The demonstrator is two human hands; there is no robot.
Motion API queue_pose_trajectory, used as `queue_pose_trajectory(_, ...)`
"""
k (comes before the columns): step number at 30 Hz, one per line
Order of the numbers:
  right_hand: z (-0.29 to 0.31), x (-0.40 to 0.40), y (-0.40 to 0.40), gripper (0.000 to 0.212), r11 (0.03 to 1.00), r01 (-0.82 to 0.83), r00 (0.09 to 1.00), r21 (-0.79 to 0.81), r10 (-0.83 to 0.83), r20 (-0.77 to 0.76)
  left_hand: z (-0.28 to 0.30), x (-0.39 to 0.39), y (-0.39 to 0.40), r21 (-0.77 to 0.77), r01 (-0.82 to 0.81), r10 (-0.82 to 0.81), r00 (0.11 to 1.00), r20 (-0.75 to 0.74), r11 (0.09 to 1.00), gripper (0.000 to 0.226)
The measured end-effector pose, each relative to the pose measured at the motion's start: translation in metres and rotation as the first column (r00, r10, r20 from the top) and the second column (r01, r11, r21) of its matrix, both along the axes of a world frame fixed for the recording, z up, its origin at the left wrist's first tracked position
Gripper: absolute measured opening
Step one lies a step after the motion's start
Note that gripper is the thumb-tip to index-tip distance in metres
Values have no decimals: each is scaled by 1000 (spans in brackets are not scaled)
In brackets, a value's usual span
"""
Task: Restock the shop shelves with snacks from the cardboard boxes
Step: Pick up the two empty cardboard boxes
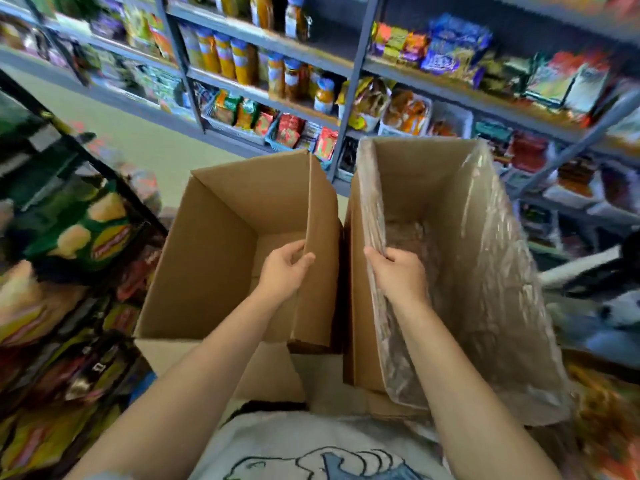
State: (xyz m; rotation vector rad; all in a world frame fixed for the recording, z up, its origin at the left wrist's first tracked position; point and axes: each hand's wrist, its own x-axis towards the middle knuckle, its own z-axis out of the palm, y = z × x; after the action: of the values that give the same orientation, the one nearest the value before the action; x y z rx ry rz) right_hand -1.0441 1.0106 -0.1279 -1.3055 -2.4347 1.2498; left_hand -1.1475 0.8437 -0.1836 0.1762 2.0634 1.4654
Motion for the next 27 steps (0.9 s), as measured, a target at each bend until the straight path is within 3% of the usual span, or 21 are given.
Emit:
queue_pose_trajectory(8, 6, -168, 91, 52, 988, -124, 992, 97, 123, 16, -4, -152, 86, 63, -111, 111, 994, 7, 992, 38)
queue_pose_trajectory(15, -32, -347, 162, 52, 929, -362, 932, 74, 363, 4, -19, -284, 149, -22, -345, 345, 938, -14, 938, 36)
queue_pose_trajectory(21, -34, -498, 192, 51, 798, -600, 800, 59, 600, 15, -5, -380, 176, -69, -619, 619, 785, -23, 782, 29)
queue_pose_trajectory(27, -43, -612, 148, 53, 610, -792, 610, -11, 792, -18, -5, -462, 157, -66, -796, 797, 604, -25, 601, 30)
